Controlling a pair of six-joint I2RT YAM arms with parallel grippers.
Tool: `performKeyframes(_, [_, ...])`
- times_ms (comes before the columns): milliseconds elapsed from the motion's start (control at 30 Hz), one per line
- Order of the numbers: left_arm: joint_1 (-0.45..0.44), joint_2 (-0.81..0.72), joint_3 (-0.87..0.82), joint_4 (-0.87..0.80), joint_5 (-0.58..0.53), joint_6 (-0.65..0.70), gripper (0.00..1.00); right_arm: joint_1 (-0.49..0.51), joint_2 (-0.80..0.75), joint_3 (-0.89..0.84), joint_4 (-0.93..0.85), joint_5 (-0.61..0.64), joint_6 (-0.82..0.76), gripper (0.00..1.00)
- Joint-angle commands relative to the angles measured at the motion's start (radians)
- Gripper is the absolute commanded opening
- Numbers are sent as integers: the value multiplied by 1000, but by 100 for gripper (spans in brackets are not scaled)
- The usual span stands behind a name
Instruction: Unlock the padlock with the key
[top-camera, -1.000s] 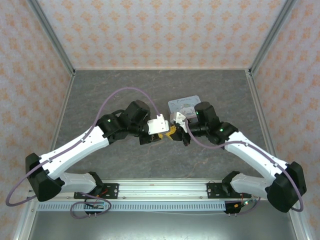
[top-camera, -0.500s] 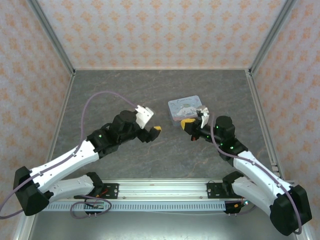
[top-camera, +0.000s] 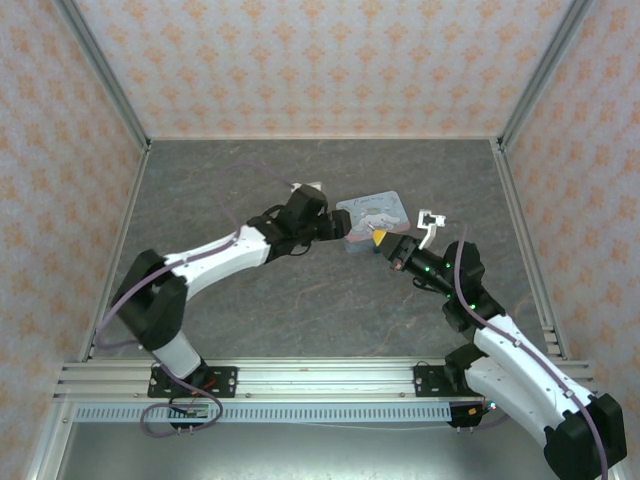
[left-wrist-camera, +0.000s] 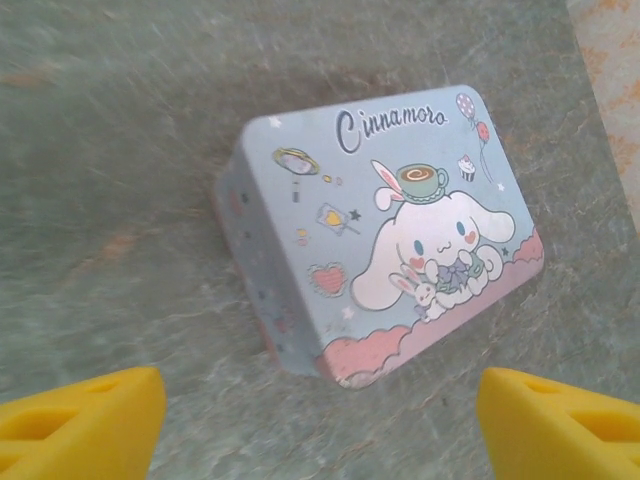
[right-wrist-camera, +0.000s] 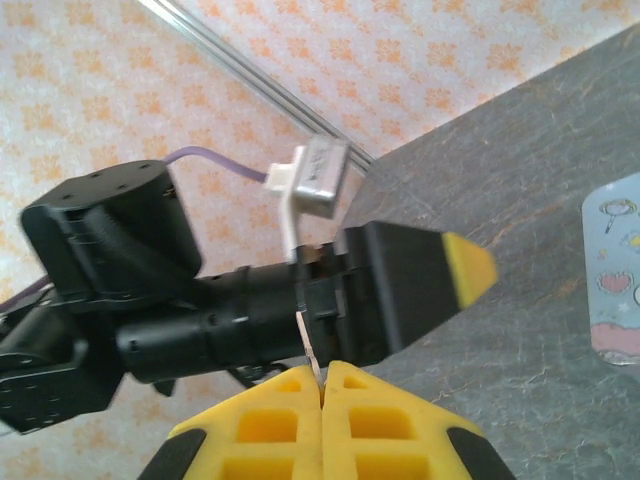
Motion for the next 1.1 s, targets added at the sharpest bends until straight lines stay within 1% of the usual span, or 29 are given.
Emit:
performKeyframes(0, [12,90,88,4,53,-108,81,2,-12,-3,-17,10,89,0])
performKeyframes(167, [16,191,136,-25,60,-148,77,2,-21,4,-60,18,71,0])
performKeyframes(367, [20,222,138,-84,71,-148,77,3,-25,18,-110,26,42,0])
performKeyframes(400, [22,255,139,-96,71,-147,77,3,-26,20,-116,26,38,0])
performKeyframes(500, [28,267,129,-125,58,-145,77,2,-26,33,-147,27,21,0])
performKeyframes(733, [44,238,63,-169,3,-115,77,4,-27,41,-180,38,4,0])
performKeyframes(800, [59,235,34,-170,-1,-115,77,3,-25,43,-189,41,1,0])
performKeyframes(867, [76,195,0,-167,-8,-109,77,2,-26,43,-200,45,-5,0])
performKeyframes(1067, [134,141,-75,-177,-26,-77,77,4,-19,34,-225,56,-15,0])
